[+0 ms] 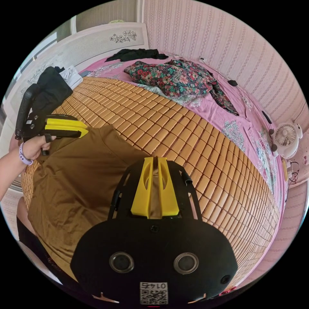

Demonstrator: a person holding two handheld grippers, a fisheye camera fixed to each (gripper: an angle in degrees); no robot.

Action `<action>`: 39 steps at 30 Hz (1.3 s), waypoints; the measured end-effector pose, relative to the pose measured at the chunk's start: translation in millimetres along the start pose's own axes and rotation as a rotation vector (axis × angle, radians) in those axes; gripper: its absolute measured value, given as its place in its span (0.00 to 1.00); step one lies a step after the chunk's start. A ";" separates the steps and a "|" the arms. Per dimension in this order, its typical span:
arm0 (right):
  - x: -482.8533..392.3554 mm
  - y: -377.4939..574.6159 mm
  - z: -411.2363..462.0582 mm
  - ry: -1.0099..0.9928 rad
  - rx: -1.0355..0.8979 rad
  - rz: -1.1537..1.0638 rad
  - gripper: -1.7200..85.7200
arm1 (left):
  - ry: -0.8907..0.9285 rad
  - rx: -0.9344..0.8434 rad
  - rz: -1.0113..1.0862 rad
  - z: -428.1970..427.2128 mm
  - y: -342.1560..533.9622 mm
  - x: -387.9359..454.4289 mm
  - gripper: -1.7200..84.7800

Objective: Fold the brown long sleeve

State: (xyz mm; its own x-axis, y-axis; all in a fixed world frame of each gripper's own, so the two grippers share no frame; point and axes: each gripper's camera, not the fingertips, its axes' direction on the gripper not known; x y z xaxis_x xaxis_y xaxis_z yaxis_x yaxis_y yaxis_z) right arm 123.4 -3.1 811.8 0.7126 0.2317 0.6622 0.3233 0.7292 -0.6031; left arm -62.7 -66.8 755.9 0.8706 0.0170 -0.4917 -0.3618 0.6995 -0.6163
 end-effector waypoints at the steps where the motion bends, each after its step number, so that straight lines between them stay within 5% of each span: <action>1: 1.7 -0.1 -0.9 -0.006 0.002 0.005 0.04 | -0.043 0.042 -0.011 -5.7 -0.5 0.0 0.02; 6: 15.8 4.0 -3.4 -0.061 -0.004 0.080 0.05 | -0.094 0.058 -0.019 3.6 -0.5 -6.0 0.07; 10: 22.6 14.4 -30.6 0.000 0.079 0.115 0.08 | 0.041 0.055 -0.132 -8.3 2.3 -27.2 0.10; 17: -13.3 166.5 -171.6 0.107 0.313 0.115 0.12 | 0.080 0.249 -0.056 -142.4 135.3 -21.0 0.08; 22: -99.1 339.2 -226.1 0.040 0.200 0.309 0.11 | 0.234 0.159 -0.107 -192.6 302.1 29.8 0.08; 26: -151.0 425.6 -236.4 -0.019 -0.009 0.472 0.12 | 0.186 0.078 -0.230 -210.9 407.6 69.4 0.09; 39: -174.1 461.4 -206.4 -0.008 -0.173 0.664 0.06 | 0.050 -0.093 -0.380 -195.6 453.8 86.8 0.08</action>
State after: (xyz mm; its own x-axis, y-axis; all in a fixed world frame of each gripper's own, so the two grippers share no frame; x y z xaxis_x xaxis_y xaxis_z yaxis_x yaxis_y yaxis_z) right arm 277.0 160.1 326.4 0.7901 0.5989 0.1307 -0.0852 0.3184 -0.9441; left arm -216.6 112.4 313.2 0.9319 -0.2667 -0.2458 -0.0476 0.5819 -0.8119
